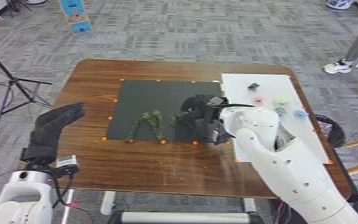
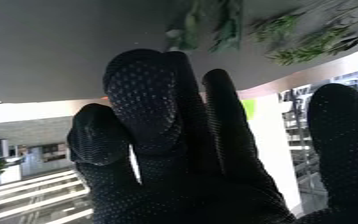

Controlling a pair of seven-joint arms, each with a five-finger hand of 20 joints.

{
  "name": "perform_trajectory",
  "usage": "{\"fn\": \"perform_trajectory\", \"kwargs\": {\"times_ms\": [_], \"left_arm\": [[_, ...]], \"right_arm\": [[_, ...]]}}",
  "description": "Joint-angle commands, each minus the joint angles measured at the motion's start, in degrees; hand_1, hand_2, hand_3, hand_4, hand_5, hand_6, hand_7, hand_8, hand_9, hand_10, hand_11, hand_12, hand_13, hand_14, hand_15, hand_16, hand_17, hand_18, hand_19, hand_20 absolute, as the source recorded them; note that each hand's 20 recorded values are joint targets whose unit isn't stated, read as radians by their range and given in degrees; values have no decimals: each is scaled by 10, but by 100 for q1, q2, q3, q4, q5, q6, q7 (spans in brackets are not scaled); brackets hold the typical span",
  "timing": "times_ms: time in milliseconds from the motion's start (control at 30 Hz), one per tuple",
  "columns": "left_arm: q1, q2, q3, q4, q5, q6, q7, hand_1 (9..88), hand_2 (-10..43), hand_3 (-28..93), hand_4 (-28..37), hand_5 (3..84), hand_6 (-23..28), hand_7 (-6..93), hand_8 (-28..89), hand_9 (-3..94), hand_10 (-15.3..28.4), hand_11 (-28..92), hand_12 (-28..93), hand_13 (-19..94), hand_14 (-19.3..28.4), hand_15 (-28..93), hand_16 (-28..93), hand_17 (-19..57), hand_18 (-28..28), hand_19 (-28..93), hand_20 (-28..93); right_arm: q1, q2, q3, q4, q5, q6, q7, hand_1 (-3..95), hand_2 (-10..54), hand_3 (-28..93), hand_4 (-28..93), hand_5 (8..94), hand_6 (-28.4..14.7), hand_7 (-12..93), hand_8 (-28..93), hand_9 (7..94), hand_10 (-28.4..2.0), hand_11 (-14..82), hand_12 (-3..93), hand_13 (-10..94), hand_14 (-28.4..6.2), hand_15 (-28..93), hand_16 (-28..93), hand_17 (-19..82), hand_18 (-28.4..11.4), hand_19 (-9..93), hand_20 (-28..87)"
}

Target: Arrange flowers

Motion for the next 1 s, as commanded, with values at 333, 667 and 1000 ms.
{"fn": "perform_trajectory", "kwargs": {"times_ms": [333, 667, 1000], "left_arm": [[-23, -44, 27, -7, 17, -80, 11, 233, -22, 722, -250, 494, 38, 136, -77, 490, 123, 183, 120, 377, 148, 127, 18, 43, 111, 53, 153], [-38, -55, 26, -8, 10, -100, 6, 234, -23, 723, -250, 494, 38, 136, -76, 490, 123, 183, 120, 378, 147, 127, 18, 43, 111, 52, 152], [-62, -49, 40, 4, 22, -137, -32, 233, -24, 724, -248, 494, 38, 136, -77, 490, 124, 182, 120, 378, 148, 127, 18, 42, 111, 53, 152]], "right_arm": [[68, 63, -123, -292, 750, 425, 115, 151, 120, 628, -98, 434, -39, 123, -54, 590, -140, 78, 121, 813, -121, 576, 329, 441, -262, 927, 555], [29, -175, -82, 122, 304, -21, 96, 151, 121, 625, -97, 432, -37, 123, -55, 588, -138, 77, 120, 813, -122, 577, 330, 442, -261, 928, 555], [10, -221, 52, 365, -8, -153, 239, 154, 123, 621, -96, 429, -37, 123, -55, 591, -137, 78, 120, 813, -122, 577, 329, 442, -262, 928, 555]]}}
